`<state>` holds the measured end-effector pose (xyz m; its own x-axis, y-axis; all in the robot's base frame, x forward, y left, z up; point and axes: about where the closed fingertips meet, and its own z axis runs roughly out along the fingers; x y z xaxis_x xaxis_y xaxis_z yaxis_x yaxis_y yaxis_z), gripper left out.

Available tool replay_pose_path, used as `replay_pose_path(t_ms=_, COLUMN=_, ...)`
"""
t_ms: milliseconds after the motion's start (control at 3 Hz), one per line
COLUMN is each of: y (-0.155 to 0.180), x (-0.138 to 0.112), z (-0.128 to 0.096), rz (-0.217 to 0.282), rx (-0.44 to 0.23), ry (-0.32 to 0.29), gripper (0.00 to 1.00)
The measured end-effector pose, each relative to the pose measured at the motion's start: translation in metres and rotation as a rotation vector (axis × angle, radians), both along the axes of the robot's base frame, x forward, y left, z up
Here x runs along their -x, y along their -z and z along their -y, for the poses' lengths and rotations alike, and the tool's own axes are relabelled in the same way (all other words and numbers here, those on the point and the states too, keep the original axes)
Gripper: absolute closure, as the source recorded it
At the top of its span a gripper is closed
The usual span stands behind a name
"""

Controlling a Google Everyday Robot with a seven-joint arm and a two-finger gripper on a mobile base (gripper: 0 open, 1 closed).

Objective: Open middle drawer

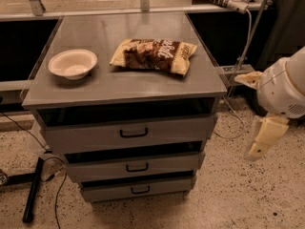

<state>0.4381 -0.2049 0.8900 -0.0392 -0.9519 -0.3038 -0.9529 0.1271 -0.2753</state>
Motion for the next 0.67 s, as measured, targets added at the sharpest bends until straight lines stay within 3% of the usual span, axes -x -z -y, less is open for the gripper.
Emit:
replay_pose_path(t_ms=333, y=0.044, x=0.000, z=-0.006, rz=0.069, rx=-0.082, ry=-0.061, gripper=0.00)
replay_pose_path(t_ms=667, y=0.093, x=-0.012, z=-0.010, rz=0.092, rx=-0.137, ry=-0.066, gripper=0.00)
